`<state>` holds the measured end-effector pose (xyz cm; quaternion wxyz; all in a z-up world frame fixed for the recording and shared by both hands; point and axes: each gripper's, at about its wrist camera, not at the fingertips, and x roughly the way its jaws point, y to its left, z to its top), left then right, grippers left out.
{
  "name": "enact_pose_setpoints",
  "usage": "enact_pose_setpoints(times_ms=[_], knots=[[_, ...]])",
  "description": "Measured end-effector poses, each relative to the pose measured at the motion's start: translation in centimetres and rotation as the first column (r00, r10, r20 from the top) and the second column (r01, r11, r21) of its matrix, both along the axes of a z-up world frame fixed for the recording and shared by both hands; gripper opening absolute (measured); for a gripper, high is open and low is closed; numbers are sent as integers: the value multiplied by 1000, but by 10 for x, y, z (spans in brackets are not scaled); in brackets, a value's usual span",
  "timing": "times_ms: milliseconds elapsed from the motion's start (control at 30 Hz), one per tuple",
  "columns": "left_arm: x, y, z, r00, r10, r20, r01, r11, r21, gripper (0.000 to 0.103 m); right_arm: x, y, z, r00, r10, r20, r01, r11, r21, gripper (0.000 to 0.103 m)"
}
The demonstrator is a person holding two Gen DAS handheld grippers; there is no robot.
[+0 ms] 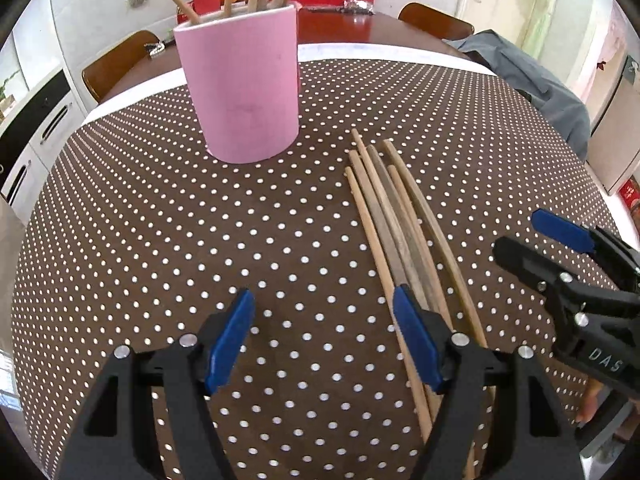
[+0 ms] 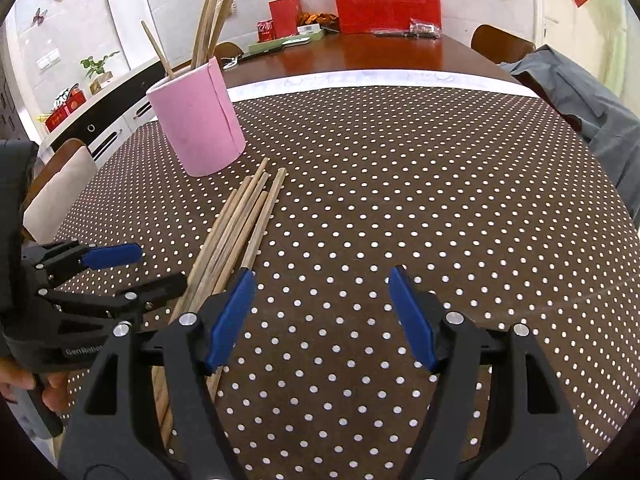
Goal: Organize utensils
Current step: 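Move both open tools back down to the chopstick pile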
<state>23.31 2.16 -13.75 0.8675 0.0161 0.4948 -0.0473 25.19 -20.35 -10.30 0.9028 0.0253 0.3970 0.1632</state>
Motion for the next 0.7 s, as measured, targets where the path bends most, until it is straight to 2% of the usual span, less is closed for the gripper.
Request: enact_pose_setpoints(times_ms=[100,333,467,600,700], knots=[[1,-9,1,1000,-19,3,19,999,44,71,3,5,0,1000,6,-10,-6,1000,-15,69],[3,-9,1,999,-43,-19,44,998,46,71,16,13,-2,994,60,-94,-62,998,-19,69],[4,-3,-1,999,-40,-36,40,999,2,71,25,14,-4,987,68,-143,-69,998,-1,69],[13,-10,-1,999,-36,-33,37,999,38,73,36,15,-2,980,75,-183,-75,997,7,69],[18,-11,-2,998,-20,-57,22,1000,21,73,41,16,0,974,84,-210,-83,996,14,69]])
